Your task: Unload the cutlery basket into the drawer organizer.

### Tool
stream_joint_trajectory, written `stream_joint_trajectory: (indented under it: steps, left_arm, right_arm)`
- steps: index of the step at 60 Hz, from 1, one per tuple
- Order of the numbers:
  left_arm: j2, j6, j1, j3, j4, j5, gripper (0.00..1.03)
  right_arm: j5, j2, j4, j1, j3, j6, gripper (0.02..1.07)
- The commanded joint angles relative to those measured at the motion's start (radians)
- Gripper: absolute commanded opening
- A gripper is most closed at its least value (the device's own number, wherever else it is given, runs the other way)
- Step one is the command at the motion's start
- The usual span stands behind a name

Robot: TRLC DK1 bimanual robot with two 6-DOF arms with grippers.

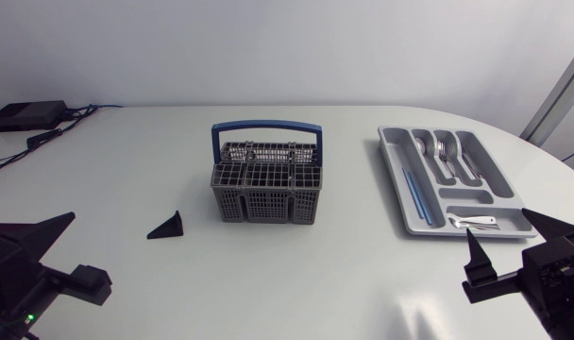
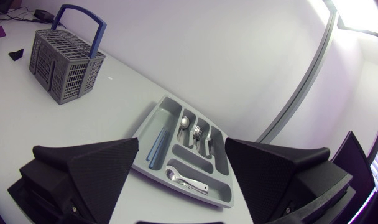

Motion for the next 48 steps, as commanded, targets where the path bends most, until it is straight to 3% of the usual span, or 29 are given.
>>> stream_joint_trajectory:
  steps: [1, 7, 48]
  left_arm:
    - [-0.011, -0.086, 0.007, -0.017, -0.005, 0.002, 0.99]
    - [-0.011, -0.169, 0.005, -0.022, 0.014, -0.007, 0.99]
    - [-0.001, -0.189, -0.091, -0.061, 0.144, -0.201, 0.99]
  right_arm:
    - [0.002, -0.006, -0.007, 0.003, -0.023, 0.011, 1.02]
    - [0.005, -0.007, 0.026, 0.020, -0.029, 0.069, 1.02]
    - [-0.002, -0.002, 0.155, 0.039, -0.066, 0.407, 1.02]
